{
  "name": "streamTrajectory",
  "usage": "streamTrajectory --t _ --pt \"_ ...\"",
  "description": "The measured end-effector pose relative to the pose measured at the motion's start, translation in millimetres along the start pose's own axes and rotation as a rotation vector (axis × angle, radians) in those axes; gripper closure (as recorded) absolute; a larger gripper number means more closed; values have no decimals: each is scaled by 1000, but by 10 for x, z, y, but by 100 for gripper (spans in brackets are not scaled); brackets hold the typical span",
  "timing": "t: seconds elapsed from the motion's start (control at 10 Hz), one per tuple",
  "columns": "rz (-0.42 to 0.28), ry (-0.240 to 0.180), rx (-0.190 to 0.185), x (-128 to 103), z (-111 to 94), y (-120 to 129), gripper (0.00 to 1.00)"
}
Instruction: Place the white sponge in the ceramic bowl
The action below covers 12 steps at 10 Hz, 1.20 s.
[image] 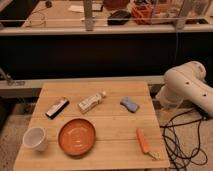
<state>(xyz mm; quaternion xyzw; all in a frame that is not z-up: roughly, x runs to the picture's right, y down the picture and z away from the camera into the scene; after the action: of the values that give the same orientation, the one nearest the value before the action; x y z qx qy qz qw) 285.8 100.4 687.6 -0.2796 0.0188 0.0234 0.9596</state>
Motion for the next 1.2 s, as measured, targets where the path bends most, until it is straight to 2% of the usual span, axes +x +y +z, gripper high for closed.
streamTrajectory --t 0.2,0.4,0.5,0.7,0.9,1.2 --pt "-12 -18 2 -59 8 -268 20" --pt "-26 -36 12 -141 31 -682 20" --pt "-30 -43 11 -161 40 -809 20" --pt "-44 -62 5 -341 97 -1027 20" --pt "-54 -82 -3 -539 276 -1221 20" --pt "-53 -167 -17 -916 602 -1417 20"
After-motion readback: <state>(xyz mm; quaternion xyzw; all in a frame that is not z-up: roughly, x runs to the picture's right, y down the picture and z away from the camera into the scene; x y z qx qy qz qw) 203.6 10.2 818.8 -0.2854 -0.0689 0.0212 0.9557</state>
